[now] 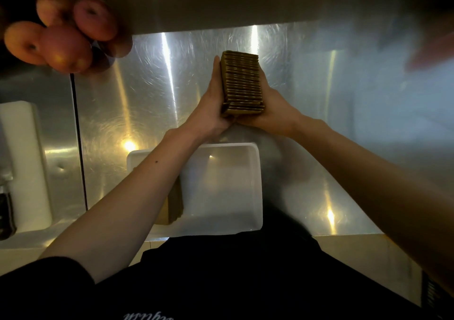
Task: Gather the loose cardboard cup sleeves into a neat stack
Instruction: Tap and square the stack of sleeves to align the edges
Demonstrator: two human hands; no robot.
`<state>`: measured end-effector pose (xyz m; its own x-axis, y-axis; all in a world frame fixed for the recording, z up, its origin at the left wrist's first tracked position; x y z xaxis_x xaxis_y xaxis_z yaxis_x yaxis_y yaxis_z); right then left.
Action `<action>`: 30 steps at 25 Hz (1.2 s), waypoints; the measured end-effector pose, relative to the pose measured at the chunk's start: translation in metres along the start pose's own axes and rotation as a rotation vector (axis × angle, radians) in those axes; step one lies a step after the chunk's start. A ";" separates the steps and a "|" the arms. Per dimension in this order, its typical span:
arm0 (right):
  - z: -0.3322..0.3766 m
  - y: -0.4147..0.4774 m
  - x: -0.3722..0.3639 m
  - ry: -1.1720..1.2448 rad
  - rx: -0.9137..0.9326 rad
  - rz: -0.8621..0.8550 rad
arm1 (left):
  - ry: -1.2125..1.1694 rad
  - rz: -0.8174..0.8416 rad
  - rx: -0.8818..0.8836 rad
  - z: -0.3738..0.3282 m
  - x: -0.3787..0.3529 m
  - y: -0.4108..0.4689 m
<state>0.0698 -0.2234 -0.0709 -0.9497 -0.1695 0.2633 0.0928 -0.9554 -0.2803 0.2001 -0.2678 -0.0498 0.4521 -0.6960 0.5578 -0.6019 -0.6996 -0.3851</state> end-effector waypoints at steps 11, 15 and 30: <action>0.002 -0.003 0.002 0.017 0.013 -0.037 | -0.028 -0.012 0.047 -0.013 -0.001 -0.006; 0.001 -0.005 0.002 0.018 -0.013 -0.061 | -0.065 -0.049 0.054 -0.014 -0.004 -0.004; 0.007 -0.022 0.015 0.167 -0.008 -0.025 | -0.004 -0.024 -0.032 -0.015 0.004 -0.005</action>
<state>0.0549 -0.2061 -0.0545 -0.9882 -0.1027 0.1133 0.0670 -0.9567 -0.2831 0.1954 -0.2645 -0.0344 0.4696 -0.6798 0.5634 -0.6114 -0.7107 -0.3480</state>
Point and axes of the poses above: each hand's wrist, its own y-axis towards the middle knuckle, its own x-axis out of the back of the hand, z = x × y, the point moved 5 cm from there along y, towards the middle knuckle, and after that the axes turned 6 degrees about y, right-handed, at the moved point
